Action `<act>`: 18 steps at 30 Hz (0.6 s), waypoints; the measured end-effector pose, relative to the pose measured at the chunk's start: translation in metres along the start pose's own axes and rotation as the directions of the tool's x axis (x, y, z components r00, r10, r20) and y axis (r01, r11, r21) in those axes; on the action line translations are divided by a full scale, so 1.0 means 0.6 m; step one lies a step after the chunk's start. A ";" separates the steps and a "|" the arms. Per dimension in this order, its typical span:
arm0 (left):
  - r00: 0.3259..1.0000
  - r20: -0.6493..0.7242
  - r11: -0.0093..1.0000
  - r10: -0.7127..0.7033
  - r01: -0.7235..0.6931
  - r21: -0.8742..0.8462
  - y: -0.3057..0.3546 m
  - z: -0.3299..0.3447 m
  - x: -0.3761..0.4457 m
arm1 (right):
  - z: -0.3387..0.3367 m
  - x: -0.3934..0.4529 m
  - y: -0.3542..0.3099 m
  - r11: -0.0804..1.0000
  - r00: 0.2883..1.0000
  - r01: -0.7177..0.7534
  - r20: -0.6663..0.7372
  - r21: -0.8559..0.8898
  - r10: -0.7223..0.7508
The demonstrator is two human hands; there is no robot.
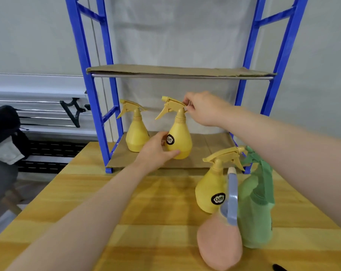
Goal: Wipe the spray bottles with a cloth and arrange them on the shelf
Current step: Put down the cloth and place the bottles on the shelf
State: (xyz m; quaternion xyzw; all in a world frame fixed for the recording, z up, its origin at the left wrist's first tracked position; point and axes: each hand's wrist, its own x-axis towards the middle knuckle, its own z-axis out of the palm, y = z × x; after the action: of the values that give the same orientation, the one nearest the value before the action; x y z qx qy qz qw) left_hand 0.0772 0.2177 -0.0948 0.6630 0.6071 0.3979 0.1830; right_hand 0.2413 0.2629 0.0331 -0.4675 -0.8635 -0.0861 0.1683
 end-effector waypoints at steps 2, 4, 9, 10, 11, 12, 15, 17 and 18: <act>1.000 0.009 1.000 -0.025 0.025 -0.011 -0.009 0.014 0.026 | 0.018 0.020 0.014 1.000 1.000 -0.003 0.022 0.000 0.003; 0.999 0.027 0.998 -0.044 0.045 -0.038 -0.020 0.028 0.048 | 0.035 0.039 0.027 1.000 0.999 -0.002 0.041 -0.006 0.002; 0.998 0.034 0.997 -0.053 0.055 -0.059 -0.040 0.054 0.087 | 0.058 0.073 0.049 1.000 0.999 -0.001 0.048 0.000 0.001; 0.998 0.030 0.997 -0.051 0.053 -0.048 -0.044 0.057 0.092 | 0.062 0.077 0.053 1.000 0.998 0.001 0.055 0.000 -0.001; 0.998 0.028 0.998 -0.049 0.050 -0.034 -0.048 0.059 0.096 | 0.067 0.080 0.056 1.000 0.998 0.003 0.064 -0.004 -0.002; 0.998 0.028 0.999 -0.048 0.049 -0.022 -0.052 0.060 0.099 | 0.072 0.082 0.058 1.000 0.997 0.004 0.071 -0.009 -0.003; 0.999 0.036 0.999 -0.041 0.041 0.005 -0.062 0.063 0.104 | 0.082 0.086 0.064 1.000 0.997 0.003 0.075 -0.016 -0.002; 0.998 0.041 0.999 -0.045 0.045 0.008 -0.067 0.065 0.107 | 0.084 0.085 0.065 1.000 0.997 -0.007 0.080 -0.005 0.007; 0.998 0.045 0.999 -0.049 0.049 0.007 -0.069 0.066 0.108 | 0.085 0.085 0.065 1.000 0.996 -0.012 0.087 -0.001 0.012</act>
State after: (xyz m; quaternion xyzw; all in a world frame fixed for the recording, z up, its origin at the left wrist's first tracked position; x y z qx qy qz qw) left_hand 0.0759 0.2968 -0.1296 0.6572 0.6202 0.3763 0.2044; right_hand 0.2376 0.3395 0.0045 -0.4760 -0.8673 -0.0646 0.1308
